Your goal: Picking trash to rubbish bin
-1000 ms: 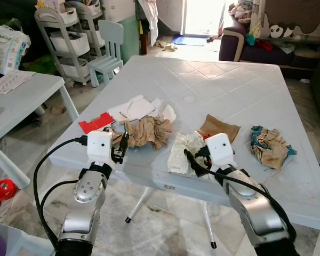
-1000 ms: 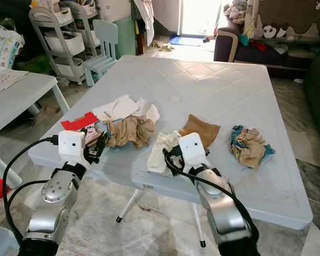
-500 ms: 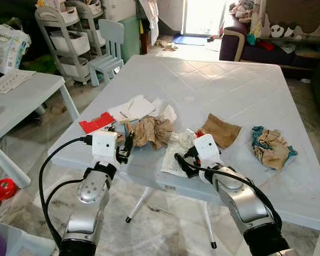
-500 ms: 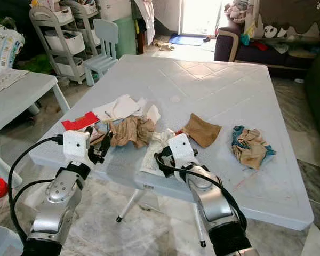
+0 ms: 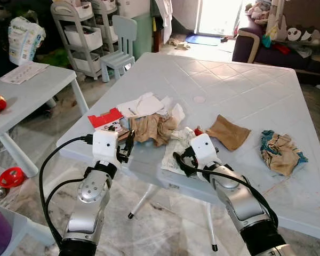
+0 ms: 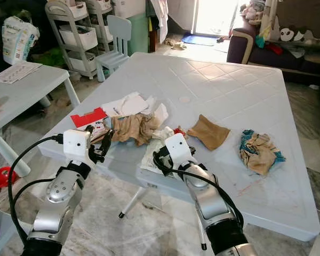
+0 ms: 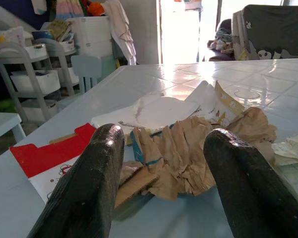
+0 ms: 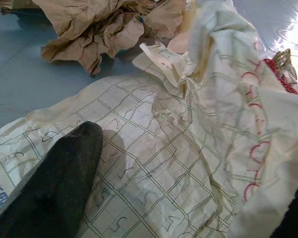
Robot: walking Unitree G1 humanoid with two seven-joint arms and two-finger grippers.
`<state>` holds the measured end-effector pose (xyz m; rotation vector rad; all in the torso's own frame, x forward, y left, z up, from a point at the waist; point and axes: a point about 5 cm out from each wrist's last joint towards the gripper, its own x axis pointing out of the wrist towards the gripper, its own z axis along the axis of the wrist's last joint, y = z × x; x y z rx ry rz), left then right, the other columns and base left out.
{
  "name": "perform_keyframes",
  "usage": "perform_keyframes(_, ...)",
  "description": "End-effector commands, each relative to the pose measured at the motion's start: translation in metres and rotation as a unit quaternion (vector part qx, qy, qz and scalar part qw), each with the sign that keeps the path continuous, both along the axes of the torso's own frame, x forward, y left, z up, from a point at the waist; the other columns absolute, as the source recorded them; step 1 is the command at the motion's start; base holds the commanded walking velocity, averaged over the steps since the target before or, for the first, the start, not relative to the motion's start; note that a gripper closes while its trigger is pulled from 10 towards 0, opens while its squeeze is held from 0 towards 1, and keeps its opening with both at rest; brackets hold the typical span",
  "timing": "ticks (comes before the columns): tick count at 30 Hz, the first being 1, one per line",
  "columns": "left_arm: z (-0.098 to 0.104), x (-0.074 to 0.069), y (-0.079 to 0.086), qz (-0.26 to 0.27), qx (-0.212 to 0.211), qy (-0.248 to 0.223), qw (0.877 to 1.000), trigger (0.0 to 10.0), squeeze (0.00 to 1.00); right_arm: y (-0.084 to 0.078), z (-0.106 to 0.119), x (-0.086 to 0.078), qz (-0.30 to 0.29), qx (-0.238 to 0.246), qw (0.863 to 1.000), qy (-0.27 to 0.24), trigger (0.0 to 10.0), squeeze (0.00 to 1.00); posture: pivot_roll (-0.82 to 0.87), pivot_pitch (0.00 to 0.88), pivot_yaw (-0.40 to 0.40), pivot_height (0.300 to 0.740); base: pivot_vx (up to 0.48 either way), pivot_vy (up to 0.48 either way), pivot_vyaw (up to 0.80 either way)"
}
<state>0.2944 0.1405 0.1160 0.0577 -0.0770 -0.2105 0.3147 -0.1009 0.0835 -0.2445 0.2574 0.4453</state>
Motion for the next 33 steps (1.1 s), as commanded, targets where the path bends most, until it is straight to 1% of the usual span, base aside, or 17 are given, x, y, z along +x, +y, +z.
perform_keyframes(1,0.004,0.001,0.002,0.004,0.006,-0.01,1.0,10.0,0.0,0.003,0.007,0.006,-0.005,0.001,1.0,-0.014,10.0,0.0,-0.11,0.0,-0.002,0.74,0.0,0.0,0.0)
perform_keyframes(8,0.004,0.001,0.001,0.006,0.006,-0.011,1.0,10.0,0.0,-0.001,0.007,0.008,-0.016,0.003,1.0,-0.019,10.0,0.0,-0.12,0.0,-0.004,0.74,0.0,0.0,0.0)
perform_keyframes(12,0.004,0.001,0.001,0.007,0.006,-0.01,1.0,10.0,0.0,-0.001,0.005,0.007,-0.012,-0.001,1.0,-0.015,10.0,0.0,-0.12,0.0,-0.008,0.74,0.0,0.0,0.0)
perform_keyframes(13,0.004,0.002,0.0,0.008,0.005,-0.01,1.0,10.0,0.0,-0.001,0.003,0.007,-0.012,-0.005,1.0,-0.008,4.0,0.0,-0.12,0.0,-0.01,0.74,0.0,0.0,0.0)
perform_keyframes(14,0.004,0.002,0.0,0.008,0.005,-0.01,1.0,10.0,0.0,-0.001,0.003,0.007,-0.012,-0.005,1.0,-0.008,4.0,0.0,-0.12,0.0,-0.01,0.74,0.0,0.0,0.0)
perform_keyframes(15,0.004,0.002,0.0,0.008,0.005,-0.01,1.0,10.0,0.0,-0.001,0.001,0.007,-0.012,-0.008,1.0,-0.004,0.0,0.0,-0.12,0.0,-0.011,0.74,0.0,0.0,0.0)
perform_keyframes(22,0.003,0.002,0.002,0.012,0.005,-0.009,1.0,10.0,0.0,-0.003,-0.002,0.009,-0.022,-0.022,0.999,0.004,0.0,0.0,-0.12,0.0,-0.012,0.74,0.0,0.0,0.0)
perform_keyframes(33,0.004,0.003,0.001,0.013,0.004,-0.009,1.0,10.0,0.0,-0.002,-0.005,0.007,-0.018,-0.023,1.0,0.009,0.0,0.0,-0.12,0.0,-0.009,0.74,0.0,0.0,0.0)
